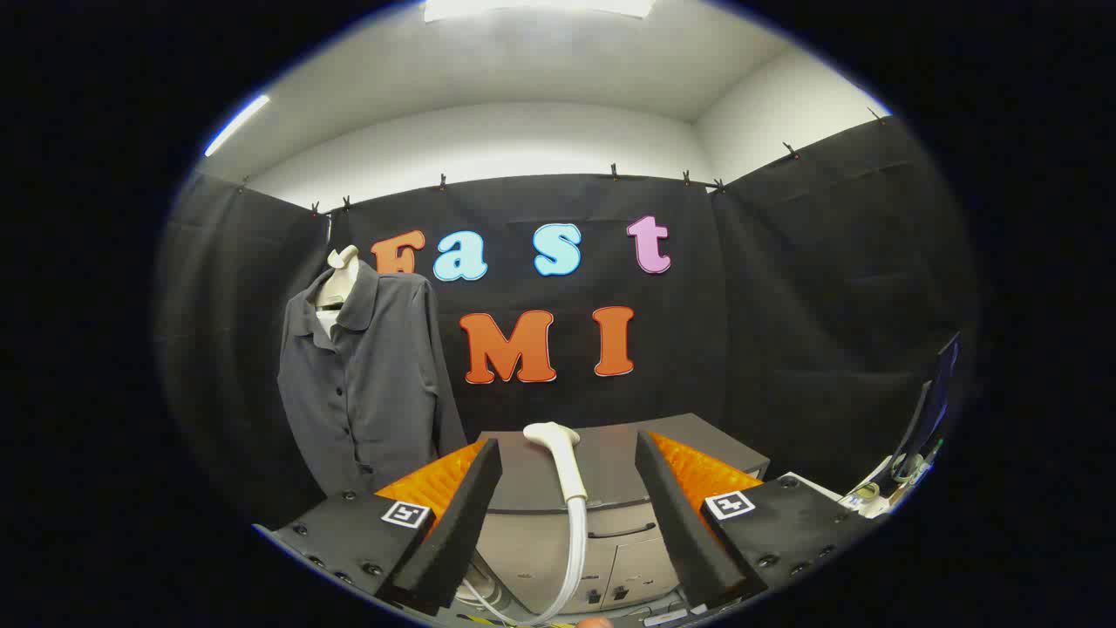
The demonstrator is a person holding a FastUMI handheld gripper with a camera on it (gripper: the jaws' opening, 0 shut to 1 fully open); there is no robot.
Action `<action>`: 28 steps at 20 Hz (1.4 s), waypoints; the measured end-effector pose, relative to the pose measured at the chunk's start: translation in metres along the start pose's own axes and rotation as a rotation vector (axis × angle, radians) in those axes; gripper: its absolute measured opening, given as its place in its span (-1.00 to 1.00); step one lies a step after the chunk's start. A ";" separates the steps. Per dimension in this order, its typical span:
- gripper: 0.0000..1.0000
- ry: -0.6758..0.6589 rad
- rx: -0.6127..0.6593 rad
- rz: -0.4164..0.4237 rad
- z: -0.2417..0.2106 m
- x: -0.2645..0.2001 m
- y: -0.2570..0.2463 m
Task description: Iron the clothes twice with a garment steamer, once on the left side and once on the right side.
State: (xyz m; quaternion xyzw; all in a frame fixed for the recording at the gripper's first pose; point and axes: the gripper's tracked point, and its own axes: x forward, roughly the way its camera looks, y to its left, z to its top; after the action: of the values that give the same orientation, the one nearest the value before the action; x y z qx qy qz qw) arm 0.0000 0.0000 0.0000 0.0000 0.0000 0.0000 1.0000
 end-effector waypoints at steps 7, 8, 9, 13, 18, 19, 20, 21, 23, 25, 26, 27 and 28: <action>0.97 -0.010 -0.011 -0.066 0.009 0.004 -0.008; 0.97 -0.012 -0.011 -0.073 0.010 0.004 -0.008; 0.97 -0.012 -0.009 -0.084 0.011 0.004 -0.008; 0.97 -0.014 -0.013 -0.107 0.016 0.003 -0.011; 0.97 -0.011 -0.034 -0.111 0.019 0.002 -0.013; 0.97 -0.006 -0.032 -0.107 0.019 0.004 -0.014; 0.97 -0.002 -0.030 -0.103 0.019 0.006 -0.013; 0.97 0.004 -0.033 -0.100 0.018 0.008 -0.013; 0.97 0.019 -0.046 -0.096 0.013 0.016 -0.014; 0.97 0.050 -0.050 -0.088 0.004 0.028 -0.013; 0.97 0.063 -0.049 -0.084 0.000 0.032 -0.012; 0.97 0.074 -0.045 -0.079 -0.003 0.038 -0.012; 0.97 0.084 -0.038 -0.073 -0.005 0.044 -0.010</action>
State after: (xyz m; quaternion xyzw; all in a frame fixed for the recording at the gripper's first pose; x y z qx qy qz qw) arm 0.0436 -0.0102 -0.0054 -0.0192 0.0419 -0.0366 0.9983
